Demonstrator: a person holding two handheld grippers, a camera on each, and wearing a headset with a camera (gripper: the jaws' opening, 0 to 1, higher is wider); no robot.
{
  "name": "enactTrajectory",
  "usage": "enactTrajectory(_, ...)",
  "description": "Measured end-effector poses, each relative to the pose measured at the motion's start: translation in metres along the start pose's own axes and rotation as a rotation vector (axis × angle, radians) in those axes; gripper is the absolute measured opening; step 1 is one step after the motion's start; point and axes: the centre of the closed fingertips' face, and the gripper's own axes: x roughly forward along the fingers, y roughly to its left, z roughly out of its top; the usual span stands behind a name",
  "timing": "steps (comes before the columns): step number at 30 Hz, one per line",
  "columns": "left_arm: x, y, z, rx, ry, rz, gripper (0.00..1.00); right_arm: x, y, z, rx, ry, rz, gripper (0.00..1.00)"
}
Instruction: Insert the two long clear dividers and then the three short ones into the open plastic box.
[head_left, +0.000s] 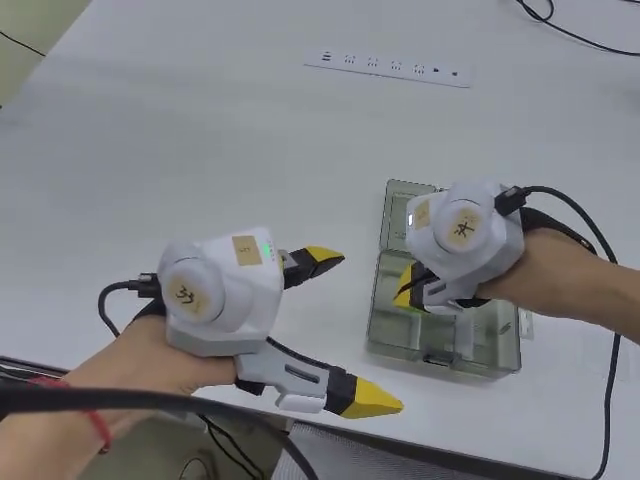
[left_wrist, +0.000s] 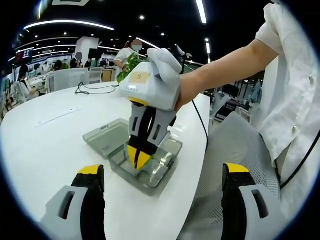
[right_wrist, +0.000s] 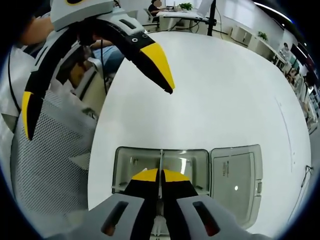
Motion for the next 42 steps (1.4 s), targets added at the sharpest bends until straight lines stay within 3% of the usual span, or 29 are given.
enactTrajectory(7,-0.002,0.000,0.000,0.002,0.004,0.004,1.00,-0.009,0.001,0.003,0.040,-0.043,0.000,0.09)
enactTrajectory(19,-0.005,0.000,0.004,0.016,0.010,0.009,1.00,-0.046,0.002,0.016,0.119,-0.178,-0.031,0.20)
enactTrajectory(27,-0.008,-0.002,0.005,0.023,0.016,0.008,1.00,-0.071,0.006,0.016,0.144,-0.227,-0.054,0.28)
enactTrajectory(32,-0.009,-0.002,0.006,0.036,0.020,0.013,1.00,-0.080,0.008,0.005,0.149,-0.236,-0.069,0.31)
enactTrajectory(39,-0.011,-0.001,0.009,0.038,0.015,0.014,1.00,-0.099,0.011,-0.015,0.164,-0.230,-0.096,0.45)
enactTrajectory(42,-0.011,-0.002,0.009,0.038,0.015,0.012,1.00,-0.105,0.013,-0.022,0.169,-0.224,-0.104,0.46)
